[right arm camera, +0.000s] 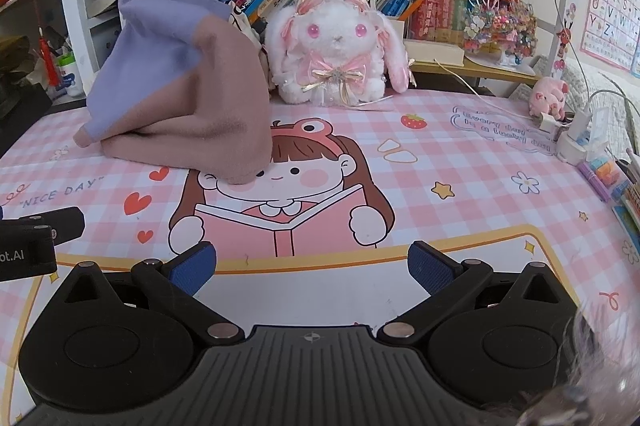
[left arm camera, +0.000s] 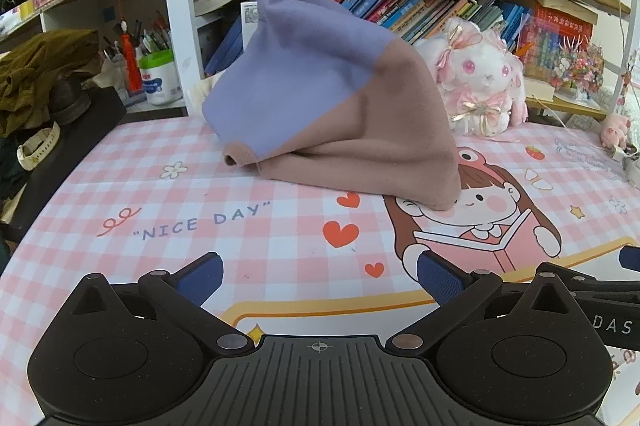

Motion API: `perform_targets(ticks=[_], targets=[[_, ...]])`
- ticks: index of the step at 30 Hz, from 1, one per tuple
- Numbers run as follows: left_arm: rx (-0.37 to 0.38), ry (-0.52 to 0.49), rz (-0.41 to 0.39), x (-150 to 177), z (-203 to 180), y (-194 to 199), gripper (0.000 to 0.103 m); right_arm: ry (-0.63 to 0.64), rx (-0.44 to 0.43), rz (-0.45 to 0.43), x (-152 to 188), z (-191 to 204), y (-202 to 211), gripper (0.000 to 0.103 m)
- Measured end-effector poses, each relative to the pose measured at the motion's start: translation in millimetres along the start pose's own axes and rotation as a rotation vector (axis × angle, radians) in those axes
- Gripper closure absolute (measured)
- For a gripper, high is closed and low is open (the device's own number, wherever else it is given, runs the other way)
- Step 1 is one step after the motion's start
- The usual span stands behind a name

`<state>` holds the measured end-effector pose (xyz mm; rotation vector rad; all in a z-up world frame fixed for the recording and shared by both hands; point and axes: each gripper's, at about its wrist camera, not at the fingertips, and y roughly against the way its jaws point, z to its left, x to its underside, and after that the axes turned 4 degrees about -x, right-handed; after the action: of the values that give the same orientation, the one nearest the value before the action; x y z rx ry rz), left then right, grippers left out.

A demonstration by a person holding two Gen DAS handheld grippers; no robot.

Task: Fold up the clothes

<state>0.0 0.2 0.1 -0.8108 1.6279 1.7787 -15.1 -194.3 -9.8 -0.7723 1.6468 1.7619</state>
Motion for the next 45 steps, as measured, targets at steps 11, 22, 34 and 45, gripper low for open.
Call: perform_targets(ticks=[11,22,34,45], targets=[[0.007,0.01,0.01,0.2,1.9,-1.9,0.0,-0.011,0.0,0.005,0.5,0.2,-3.2,0.0],[0.0,0.033,0.033,2.8,3.6,-7.5,0.0,-0.013,-0.005,0.011,1.0,-1.0,-2.8,0.0],[0.036,0.044,0.035,4.8,3.4,-4.6,0.0,-0.012,-0.023,0.0,0.8,1.8,3.4,0.0],[0.046,0.043,0.028,4.9,3.5,-3.4,0.0,-0.013,-0.034,-0.01,0.8,2.8,6.2,0.0]])
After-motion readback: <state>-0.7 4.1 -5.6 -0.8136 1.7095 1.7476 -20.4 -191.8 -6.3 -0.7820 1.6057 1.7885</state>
